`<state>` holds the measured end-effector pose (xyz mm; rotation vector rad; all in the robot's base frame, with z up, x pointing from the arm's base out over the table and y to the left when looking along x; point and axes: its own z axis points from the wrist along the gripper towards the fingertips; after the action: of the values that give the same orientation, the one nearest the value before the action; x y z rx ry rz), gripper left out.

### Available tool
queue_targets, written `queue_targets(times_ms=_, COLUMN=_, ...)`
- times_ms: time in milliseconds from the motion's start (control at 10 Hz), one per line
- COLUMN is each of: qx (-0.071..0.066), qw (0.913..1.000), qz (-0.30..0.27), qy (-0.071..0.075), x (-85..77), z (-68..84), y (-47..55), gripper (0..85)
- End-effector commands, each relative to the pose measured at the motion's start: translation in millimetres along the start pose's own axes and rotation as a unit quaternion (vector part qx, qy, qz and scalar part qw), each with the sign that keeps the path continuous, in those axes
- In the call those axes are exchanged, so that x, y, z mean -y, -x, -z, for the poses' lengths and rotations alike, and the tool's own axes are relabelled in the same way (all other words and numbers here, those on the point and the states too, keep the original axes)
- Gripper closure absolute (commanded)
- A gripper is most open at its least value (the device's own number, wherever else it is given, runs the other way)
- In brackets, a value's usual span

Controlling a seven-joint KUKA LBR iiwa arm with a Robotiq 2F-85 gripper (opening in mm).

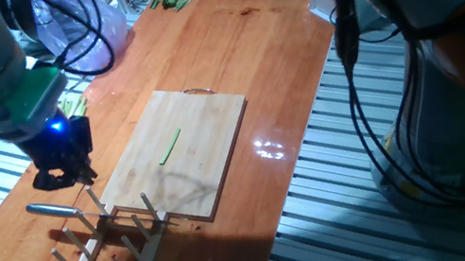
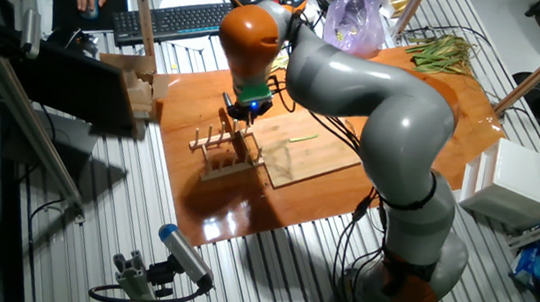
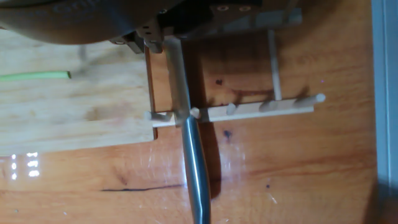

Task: Chop the green garlic

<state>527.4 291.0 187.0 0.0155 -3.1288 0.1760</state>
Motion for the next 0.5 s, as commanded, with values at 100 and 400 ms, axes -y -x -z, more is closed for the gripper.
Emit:
queue_targets(times_ms=100, qx=0.009, qw=0.9999, qz=-0.001, qy=-0.004, x=-3.5, z=-18.3, y=2.0, gripper=51.0)
queue_targets(times_ms=400, qx=0.019, qw=0.9998, qz=-0.001, qy=-0.005, x=-11.1, z=-38.7, y=7.3, gripper=51.0)
